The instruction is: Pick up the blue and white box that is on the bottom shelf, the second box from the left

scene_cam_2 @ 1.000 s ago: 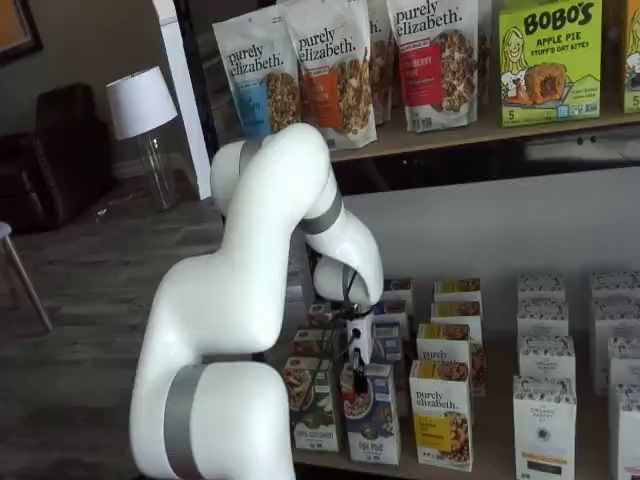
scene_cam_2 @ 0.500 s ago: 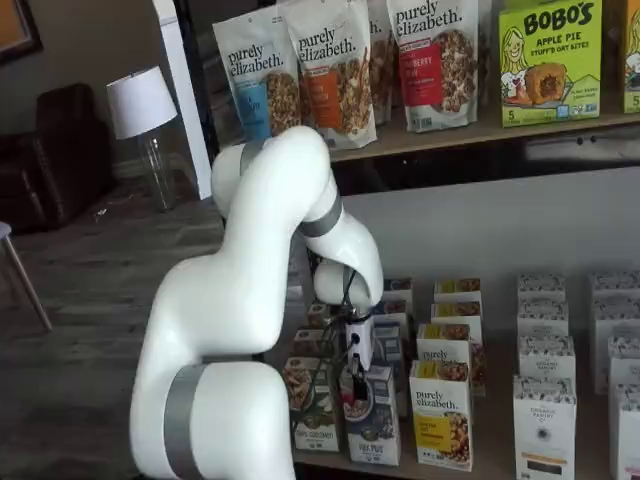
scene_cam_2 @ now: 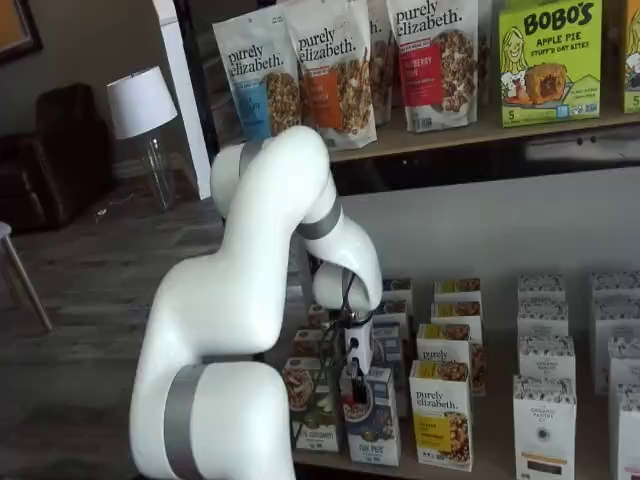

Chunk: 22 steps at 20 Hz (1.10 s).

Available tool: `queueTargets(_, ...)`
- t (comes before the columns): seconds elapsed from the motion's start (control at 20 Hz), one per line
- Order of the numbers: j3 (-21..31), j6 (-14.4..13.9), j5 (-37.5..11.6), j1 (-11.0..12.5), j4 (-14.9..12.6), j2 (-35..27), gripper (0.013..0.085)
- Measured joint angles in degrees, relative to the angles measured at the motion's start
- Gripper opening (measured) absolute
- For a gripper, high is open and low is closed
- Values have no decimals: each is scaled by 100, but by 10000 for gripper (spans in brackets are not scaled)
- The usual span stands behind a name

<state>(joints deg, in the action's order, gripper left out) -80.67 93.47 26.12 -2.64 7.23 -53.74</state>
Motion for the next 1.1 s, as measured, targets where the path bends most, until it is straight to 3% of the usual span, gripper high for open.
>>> queueTargets(0.35,95,176,-116,8,182,31,850)
queueTargets(0.45,118,252,-126,15,258,48,770)
queueTargets(0.5,125,272,-131,17,278,54,770)
queueTargets(0.7,144,334,-136,28,336,78,650)
queueTargets(1.1,143,211,-176,36,190,79,650)
